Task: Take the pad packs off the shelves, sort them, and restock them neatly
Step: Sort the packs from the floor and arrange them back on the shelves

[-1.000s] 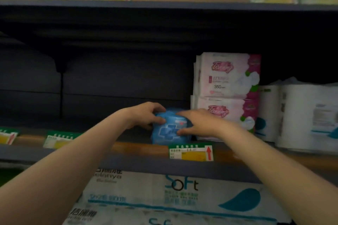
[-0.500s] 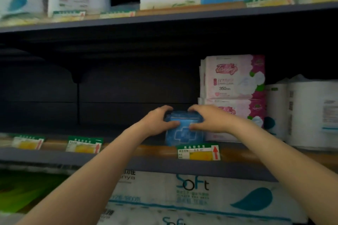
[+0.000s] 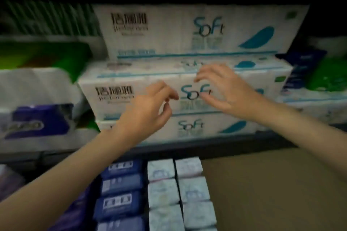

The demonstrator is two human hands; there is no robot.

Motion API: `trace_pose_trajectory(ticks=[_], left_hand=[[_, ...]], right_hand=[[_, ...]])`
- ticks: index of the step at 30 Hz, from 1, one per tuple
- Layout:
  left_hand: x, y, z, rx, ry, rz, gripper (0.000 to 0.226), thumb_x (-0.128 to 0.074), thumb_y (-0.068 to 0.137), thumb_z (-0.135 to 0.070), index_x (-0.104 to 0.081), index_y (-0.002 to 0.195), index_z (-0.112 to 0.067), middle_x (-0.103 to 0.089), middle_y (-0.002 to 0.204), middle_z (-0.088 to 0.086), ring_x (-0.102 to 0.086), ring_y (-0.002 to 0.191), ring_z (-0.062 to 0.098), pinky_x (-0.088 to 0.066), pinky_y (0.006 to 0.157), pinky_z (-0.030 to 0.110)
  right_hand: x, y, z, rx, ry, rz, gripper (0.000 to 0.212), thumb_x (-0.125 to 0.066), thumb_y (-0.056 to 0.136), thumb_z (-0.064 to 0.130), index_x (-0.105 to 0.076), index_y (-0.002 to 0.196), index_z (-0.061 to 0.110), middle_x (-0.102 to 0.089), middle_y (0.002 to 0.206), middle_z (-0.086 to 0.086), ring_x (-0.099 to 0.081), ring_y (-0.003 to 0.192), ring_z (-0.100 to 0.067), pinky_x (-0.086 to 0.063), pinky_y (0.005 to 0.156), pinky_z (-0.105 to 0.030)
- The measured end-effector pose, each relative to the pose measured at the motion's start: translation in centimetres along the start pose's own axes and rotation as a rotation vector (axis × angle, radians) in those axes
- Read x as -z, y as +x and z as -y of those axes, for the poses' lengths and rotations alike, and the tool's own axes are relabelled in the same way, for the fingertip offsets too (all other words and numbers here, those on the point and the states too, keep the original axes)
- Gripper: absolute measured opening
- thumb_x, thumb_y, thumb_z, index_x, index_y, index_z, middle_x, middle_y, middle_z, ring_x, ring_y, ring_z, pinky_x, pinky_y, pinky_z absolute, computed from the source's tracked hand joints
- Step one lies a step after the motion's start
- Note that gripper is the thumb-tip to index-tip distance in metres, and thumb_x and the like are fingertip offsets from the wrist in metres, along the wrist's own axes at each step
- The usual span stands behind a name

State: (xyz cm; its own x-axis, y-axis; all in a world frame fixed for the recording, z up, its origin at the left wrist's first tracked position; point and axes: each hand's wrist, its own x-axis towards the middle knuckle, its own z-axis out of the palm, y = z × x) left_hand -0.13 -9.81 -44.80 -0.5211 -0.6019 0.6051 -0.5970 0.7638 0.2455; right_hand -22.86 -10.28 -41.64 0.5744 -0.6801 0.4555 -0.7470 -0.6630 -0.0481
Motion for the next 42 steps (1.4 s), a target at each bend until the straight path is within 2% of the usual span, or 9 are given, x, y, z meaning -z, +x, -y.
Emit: trace_pose_trajectory(ticks=[6, 10, 12, 19, 24, 30, 36, 40, 42], left_hand=[[-9.0, -7.0, 2.8, 0.107, -0.001, 0.513, 0.034, -0.044, 0.082, -0.025, -0.062, 0.106, -0.009, -0.058, 0.102, 0.011, -0.058, 0.09, 0.028, -0.048, 0.077, 0.034], [-12.3, -9.6, 3.5, 0.272, 0.184, 0.883, 0.038, -0.047, 0.096, -0.032, -0.043, 0.131, -0.021, -0.042, 0.133, 0.003, -0.046, 0.119, 0.023, -0.036, 0.095, 0.035], [-13.5, -10.6, 3.3, 0.323, 0.21, 0.946, 0.038, -0.045, 0.097, -0.035, -0.041, 0.133, -0.024, -0.038, 0.138, 0.001, -0.043, 0.123, 0.022, -0.034, 0.097, 0.035], [-16.1, -13.0, 2.1, 0.412, 0.198, 0.922, 0.037, -0.04, 0.098, -0.038, -0.041, 0.133, -0.026, -0.04, 0.138, -0.005, -0.041, 0.124, 0.018, -0.03, 0.096, 0.03], [-16.7, -13.1, 1.8, 0.419, 0.215, 0.93, 0.036, -0.04, 0.097, -0.039, -0.044, 0.131, -0.026, -0.043, 0.136, -0.005, -0.043, 0.122, 0.017, -0.03, 0.097, 0.031], [-20.9, -11.0, -0.2, 0.216, 0.172, 1.005, 0.043, -0.051, 0.092, -0.042, -0.045, 0.13, -0.023, -0.041, 0.135, -0.002, -0.04, 0.123, 0.017, -0.024, 0.098, 0.029], [-24.4, -9.8, -2.1, 0.056, 0.451, 1.226, 0.076, -0.055, 0.086, -0.05, -0.024, 0.141, -0.008, -0.04, 0.138, 0.011, -0.04, 0.126, 0.027, -0.017, 0.111, 0.043], [-25.1, -9.5, -2.2, 0.129, 0.486, 1.288, 0.089, -0.06, 0.083, -0.047, -0.011, 0.146, -0.006, -0.043, 0.139, 0.013, -0.041, 0.128, 0.029, -0.007, 0.115, 0.05], [-24.7, -8.9, -2.1, 0.213, 0.398, 1.253, 0.084, -0.062, 0.083, -0.045, -0.017, 0.143, -0.009, -0.049, 0.134, 0.011, -0.045, 0.126, 0.027, -0.009, 0.115, 0.046]], right_hand=[[-9.4, -8.1, -1.2, -0.126, -0.155, 0.679, 0.058, -0.052, 0.093, 0.037, -0.03, 0.144, 0.02, -0.032, 0.146, -0.006, -0.03, 0.134, -0.022, -0.031, 0.108, -0.039], [-13.5, -10.7, -2.5, -0.179, -0.14, 0.914, 0.059, -0.05, 0.095, 0.034, -0.025, 0.147, 0.022, -0.025, 0.152, -0.007, -0.027, 0.137, -0.024, -0.033, 0.108, -0.04], [-15.2, -11.1, -3.0, -0.15, -0.139, 0.973, 0.058, -0.049, 0.095, 0.033, -0.025, 0.147, 0.023, -0.024, 0.152, -0.006, -0.028, 0.137, -0.025, -0.034, 0.107, -0.04], [-22.5, -9.8, -2.6, 0.006, 0.047, 0.961, 0.047, -0.04, 0.1, 0.023, -0.03, 0.146, 0.021, -0.016, 0.157, -0.008, -0.019, 0.142, -0.026, -0.02, 0.114, -0.036], [-24.8, -10.2, -2.9, 0.023, 0.057, 0.917, 0.051, -0.044, 0.095, 0.011, -0.03, 0.143, 0.023, -0.037, 0.137, -0.013, -0.042, 0.121, -0.032, -0.036, 0.098, -0.037], [-21.4, -13.0, -5.9, -0.127, 0.039, 0.882, 0.051, -0.051, 0.092, 0.02, -0.03, 0.139, 0.02, -0.042, 0.13, -0.012, -0.044, 0.118, -0.031, -0.032, 0.097, -0.038], [-20.2, -18.9, -7.4, -0.352, -0.029, 0.972, 0.061, -0.053, 0.087, 0.006, -0.027, 0.141, 0.021, -0.04, 0.134, -0.014, -0.042, 0.121, -0.034, -0.034, 0.097, -0.04], [-20.8, -20.1, -7.2, -0.46, -0.03, 1.0, 0.073, -0.057, 0.088, 0.01, -0.016, 0.146, 0.028, -0.032, 0.141, -0.015, -0.04, 0.123, -0.039, -0.032, 0.101, -0.043], [-20.8, -19.3, -6.8, -0.485, -0.016, 0.995, 0.067, -0.056, 0.089, 0.009, -0.021, 0.143, 0.027, -0.037, 0.139, -0.016, -0.041, 0.122, -0.039, -0.033, 0.099, -0.044]])
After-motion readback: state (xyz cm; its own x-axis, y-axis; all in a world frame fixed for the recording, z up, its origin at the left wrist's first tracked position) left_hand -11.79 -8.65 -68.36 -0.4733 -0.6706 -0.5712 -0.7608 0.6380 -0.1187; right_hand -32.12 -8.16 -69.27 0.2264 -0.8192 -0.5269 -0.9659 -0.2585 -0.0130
